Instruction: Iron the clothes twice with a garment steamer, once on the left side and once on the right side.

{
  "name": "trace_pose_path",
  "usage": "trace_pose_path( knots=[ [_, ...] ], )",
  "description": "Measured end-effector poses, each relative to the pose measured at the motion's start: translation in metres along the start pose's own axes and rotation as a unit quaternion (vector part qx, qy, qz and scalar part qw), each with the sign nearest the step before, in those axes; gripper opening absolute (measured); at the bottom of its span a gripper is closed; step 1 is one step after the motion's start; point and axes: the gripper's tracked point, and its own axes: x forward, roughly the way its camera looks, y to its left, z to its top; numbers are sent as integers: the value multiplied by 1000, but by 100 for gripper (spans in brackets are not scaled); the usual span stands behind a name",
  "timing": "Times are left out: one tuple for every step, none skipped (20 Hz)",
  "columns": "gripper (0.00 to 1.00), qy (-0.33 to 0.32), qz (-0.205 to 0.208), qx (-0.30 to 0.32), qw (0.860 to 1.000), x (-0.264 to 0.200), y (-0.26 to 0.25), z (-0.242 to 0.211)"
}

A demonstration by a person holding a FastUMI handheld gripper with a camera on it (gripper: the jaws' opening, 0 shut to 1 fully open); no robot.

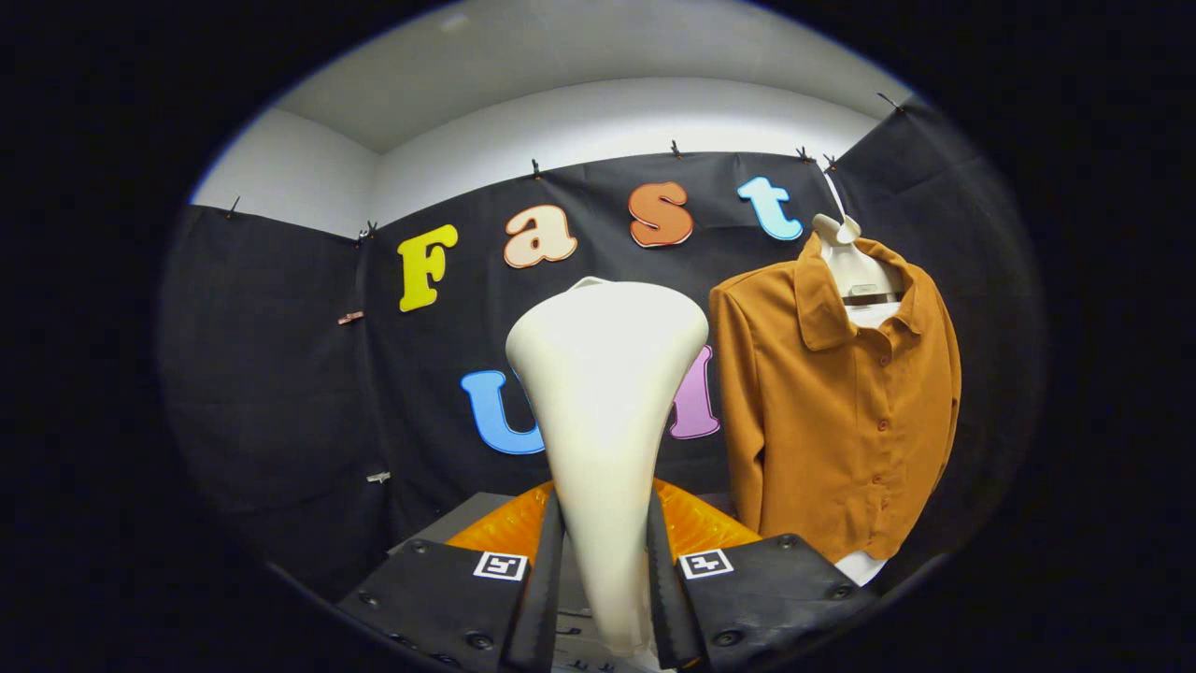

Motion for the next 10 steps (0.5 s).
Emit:
trace_pose_path(
  knots=[
    [44, -1, 2, -1, 1000, 1, 5, -1],
    [44, -1, 4, 1, 1000, 0, 9, -1],
    [44, -2, 3, 3, 1000, 3, 11, 0],
    [44, -3, 1, 3, 1000, 3, 13, 0],
    [44, -3, 0, 1, 1000, 4, 15, -1],
    [44, -2, 4, -2, 1000, 5, 18, -2],
    [44, -2, 8, -4, 1000, 6, 23, -3],
    [44, -1, 10, -6, 1000, 6, 24, -4],
    [44, -1, 10, -8, 1000, 8, 23, -4],
    [44, 0, 11, -7, 1000, 9, 23, -4]
  ],
)
